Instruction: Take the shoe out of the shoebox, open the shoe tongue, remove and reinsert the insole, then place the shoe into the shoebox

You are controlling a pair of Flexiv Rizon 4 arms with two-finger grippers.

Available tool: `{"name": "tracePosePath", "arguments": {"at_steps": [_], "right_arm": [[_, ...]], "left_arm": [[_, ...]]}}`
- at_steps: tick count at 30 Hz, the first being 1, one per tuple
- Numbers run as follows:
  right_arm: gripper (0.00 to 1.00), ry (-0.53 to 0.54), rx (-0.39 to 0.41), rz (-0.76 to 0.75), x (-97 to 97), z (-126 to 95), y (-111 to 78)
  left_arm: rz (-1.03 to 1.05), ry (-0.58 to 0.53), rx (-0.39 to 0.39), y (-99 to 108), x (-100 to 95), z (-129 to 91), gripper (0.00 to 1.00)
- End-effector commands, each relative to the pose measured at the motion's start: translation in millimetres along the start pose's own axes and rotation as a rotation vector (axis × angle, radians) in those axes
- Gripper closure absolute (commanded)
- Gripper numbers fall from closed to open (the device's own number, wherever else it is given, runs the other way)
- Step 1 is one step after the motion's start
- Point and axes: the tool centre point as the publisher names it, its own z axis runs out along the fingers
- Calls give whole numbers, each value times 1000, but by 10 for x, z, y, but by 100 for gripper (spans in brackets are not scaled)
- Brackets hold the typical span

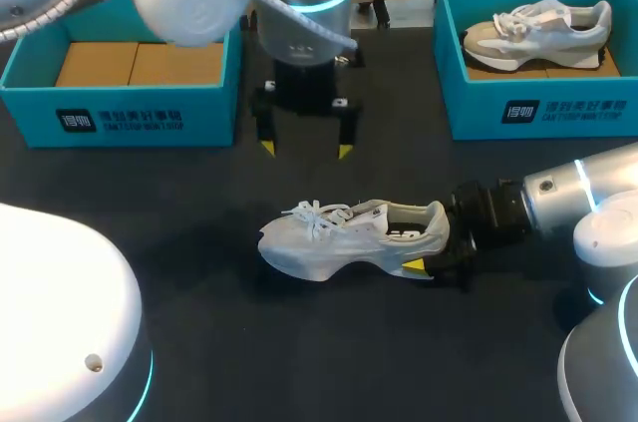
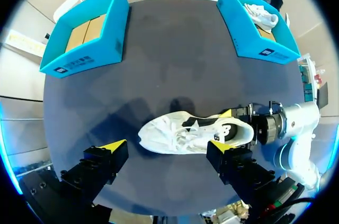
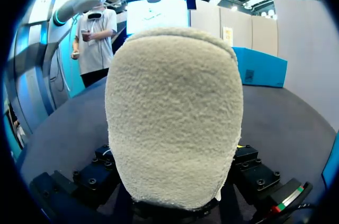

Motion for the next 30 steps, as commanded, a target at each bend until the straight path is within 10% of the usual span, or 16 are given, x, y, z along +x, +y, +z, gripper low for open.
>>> {"name": "tracePosePath", "arguments": {"at_steps": [1,20,30], "right_arm": [[100,-1,4,0,-8,47,-29],[100,-1,4,0,-8,47,-29],[100,-1,4,0,-8,47,-29]], "left_arm": [[-31,-39,42,92,99,-1,0],[-31,-39,42,92,99,-1,0],[-34,47,-90,282,405,390,0]]}}
